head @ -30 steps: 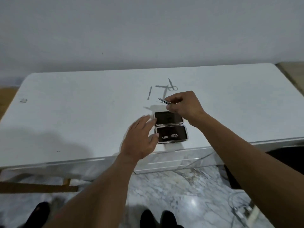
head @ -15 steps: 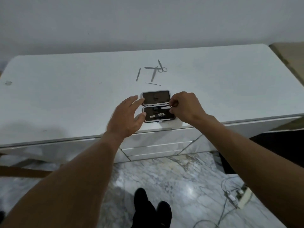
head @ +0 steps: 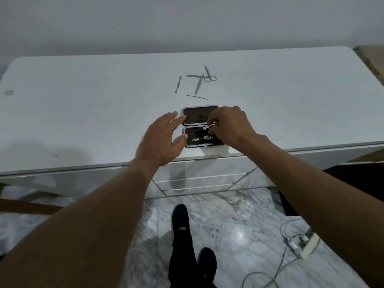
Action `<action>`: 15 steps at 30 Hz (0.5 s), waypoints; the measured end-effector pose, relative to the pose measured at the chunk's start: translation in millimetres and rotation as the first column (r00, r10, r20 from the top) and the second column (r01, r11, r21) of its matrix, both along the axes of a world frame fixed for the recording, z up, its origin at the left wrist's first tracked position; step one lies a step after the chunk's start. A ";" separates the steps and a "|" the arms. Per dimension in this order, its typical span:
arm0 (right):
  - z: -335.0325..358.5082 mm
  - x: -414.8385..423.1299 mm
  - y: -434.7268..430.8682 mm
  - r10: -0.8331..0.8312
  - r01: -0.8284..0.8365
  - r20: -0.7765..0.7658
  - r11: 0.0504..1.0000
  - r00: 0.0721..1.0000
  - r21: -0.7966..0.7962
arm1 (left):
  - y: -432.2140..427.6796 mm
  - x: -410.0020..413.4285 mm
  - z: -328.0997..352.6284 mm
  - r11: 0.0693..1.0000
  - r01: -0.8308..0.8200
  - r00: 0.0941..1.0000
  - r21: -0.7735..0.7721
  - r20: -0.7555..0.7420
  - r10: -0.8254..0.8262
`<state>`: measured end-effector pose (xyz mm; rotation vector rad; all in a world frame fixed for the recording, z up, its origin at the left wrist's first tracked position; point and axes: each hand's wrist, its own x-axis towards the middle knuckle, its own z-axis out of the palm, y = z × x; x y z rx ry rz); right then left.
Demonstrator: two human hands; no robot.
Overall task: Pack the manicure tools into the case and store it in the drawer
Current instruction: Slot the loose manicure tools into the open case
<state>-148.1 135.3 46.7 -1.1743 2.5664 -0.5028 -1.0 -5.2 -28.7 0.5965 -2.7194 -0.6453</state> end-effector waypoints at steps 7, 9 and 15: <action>-0.3 -0.4 -2.4 0.022 -0.020 0.059 1.000 0.998 -0.024 | -0.7 -0.6 0.6 1.000 0.000 1.000 -0.009 -0.006 0.000; -2.5 -1.9 -2.9 0.025 -0.023 0.061 0.999 0.998 -0.031 | -0.4 -0.4 0.3 1.000 -0.003 1.000 -0.008 -0.002 0.003; -7.5 -1.4 -5.0 0.033 -0.028 0.080 0.998 0.996 -0.060 | 0.9 -0.1 1.9 1.000 -0.003 1.000 -0.009 0.003 0.003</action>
